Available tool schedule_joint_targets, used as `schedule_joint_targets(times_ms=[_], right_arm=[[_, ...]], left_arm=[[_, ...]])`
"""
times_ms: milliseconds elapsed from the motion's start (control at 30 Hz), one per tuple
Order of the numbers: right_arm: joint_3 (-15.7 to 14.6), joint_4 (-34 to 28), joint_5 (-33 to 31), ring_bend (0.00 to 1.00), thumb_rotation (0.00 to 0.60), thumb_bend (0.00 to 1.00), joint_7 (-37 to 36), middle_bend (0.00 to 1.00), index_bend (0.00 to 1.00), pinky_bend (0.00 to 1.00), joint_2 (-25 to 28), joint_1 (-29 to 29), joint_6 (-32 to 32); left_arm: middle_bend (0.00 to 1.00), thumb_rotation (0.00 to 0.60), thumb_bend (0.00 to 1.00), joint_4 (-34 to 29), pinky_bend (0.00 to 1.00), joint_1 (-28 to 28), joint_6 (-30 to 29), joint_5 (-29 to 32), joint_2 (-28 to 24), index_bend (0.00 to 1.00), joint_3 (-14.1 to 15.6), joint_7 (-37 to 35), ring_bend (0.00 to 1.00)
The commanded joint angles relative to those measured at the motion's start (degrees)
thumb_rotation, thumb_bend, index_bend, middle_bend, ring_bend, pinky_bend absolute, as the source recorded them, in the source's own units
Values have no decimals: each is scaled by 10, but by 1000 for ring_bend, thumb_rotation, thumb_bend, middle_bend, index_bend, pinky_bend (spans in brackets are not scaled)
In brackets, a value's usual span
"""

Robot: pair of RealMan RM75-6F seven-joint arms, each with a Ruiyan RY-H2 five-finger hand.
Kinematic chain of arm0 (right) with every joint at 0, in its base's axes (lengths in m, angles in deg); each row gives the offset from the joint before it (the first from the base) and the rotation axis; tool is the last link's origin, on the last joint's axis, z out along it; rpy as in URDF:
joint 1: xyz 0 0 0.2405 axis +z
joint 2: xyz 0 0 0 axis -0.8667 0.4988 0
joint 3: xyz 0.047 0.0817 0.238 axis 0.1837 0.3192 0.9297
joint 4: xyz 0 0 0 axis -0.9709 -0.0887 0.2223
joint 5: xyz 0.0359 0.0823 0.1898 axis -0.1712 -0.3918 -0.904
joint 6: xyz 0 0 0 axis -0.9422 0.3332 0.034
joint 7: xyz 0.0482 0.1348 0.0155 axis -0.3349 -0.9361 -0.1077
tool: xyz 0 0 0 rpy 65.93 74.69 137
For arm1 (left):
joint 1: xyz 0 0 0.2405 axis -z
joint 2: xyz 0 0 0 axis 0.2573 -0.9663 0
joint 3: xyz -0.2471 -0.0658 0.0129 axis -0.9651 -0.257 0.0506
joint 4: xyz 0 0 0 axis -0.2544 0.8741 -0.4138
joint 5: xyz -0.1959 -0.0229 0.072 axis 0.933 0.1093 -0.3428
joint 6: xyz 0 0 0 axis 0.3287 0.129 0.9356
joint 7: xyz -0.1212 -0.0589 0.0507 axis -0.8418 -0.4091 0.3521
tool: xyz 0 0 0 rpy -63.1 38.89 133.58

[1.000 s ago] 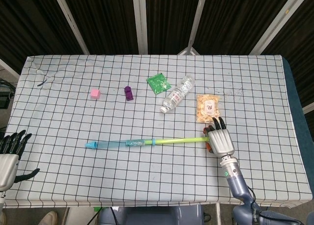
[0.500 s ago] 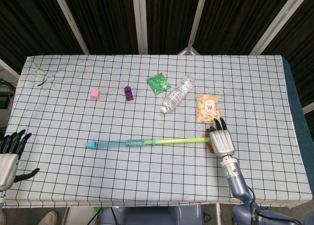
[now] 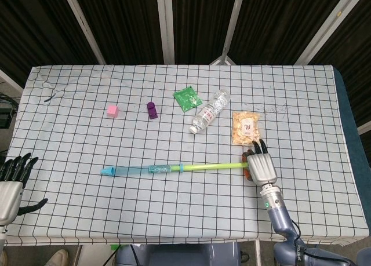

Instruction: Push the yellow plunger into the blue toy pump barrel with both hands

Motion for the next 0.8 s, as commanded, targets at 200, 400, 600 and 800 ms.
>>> schedule_joint_targets(times_ms=[200, 400, 600, 800], right_arm=[[-5, -23, 11, 176, 600, 410, -2, 533, 707, 0, 15, -6, 16], [-9, -53, 20, 183, 600, 411, -1, 551, 727, 0, 35, -12, 28], [-14, -80, 23, 183, 600, 411, 0, 557, 738, 0, 54, -17, 34], [-17, -101, 27, 183, 600, 412, 1, 558, 740, 0, 71, -20, 39]], left_arm=[[0, 600, 65, -2, 0, 1, 2, 0, 0, 19, -1, 1, 0], [0, 600, 65, -6, 0, 4, 4, -6, 1, 25, -1, 4, 0], [0, 600, 105, -20, 0, 14, 17, -9, 0, 33, -3, 16, 0], [43, 600, 152, -57, 0, 34, 45, 15, -7, 86, -19, 51, 0]])
